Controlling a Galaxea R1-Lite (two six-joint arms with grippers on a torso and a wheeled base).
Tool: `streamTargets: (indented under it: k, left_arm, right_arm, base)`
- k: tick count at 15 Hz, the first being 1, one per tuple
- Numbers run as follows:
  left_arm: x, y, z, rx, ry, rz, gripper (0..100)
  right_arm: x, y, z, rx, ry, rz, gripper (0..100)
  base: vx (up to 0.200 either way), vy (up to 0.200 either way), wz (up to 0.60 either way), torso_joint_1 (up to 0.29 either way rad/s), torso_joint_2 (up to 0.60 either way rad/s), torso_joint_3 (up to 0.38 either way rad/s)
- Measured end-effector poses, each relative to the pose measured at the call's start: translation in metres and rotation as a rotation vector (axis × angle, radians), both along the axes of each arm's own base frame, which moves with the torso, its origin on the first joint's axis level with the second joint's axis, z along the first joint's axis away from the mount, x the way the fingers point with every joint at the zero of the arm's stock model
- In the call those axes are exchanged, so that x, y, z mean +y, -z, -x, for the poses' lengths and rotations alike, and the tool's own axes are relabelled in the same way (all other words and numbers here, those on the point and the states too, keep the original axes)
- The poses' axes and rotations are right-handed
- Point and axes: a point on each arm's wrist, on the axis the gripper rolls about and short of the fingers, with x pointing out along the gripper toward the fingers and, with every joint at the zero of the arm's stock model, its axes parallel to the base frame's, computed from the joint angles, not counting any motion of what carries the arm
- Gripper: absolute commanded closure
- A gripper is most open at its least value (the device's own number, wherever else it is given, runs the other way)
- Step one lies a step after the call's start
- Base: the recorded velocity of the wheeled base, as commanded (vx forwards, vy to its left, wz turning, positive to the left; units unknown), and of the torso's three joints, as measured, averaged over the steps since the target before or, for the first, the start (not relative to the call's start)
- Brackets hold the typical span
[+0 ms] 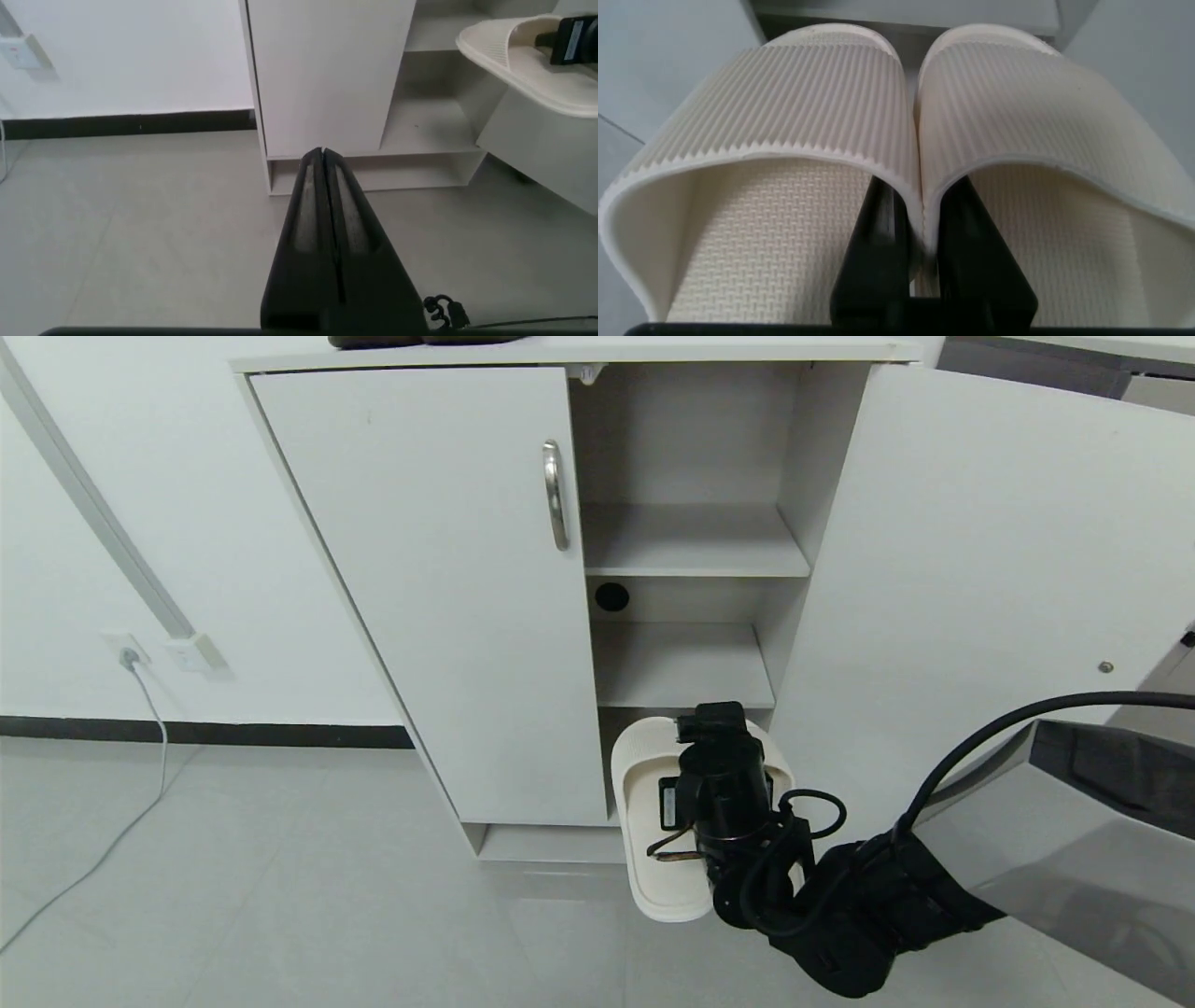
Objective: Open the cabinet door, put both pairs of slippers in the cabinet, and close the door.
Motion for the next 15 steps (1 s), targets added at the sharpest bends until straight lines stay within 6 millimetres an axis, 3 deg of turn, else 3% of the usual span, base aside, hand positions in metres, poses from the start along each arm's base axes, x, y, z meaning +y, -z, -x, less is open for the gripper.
streamTargets:
  k: [9, 15]
  left_arm:
    - [0.000, 0.000, 0.000, 0.000, 0.000, 0.001, 100]
    - [0.000, 0.000, 0.000, 0.000, 0.000, 0.001, 100]
  right_arm:
    - [0.001, -0.004, -0.007, -0.022, 0.007, -0.015, 100]
    - [0.001, -0.020, -0.012, -0.226, 0.004, -0.025, 100]
  base:
    - [0.000, 0.000, 0.00, 0.002, 0.00, -0.194]
    - [0.000, 0.000, 0.00, 0.000, 0.00, -0.015]
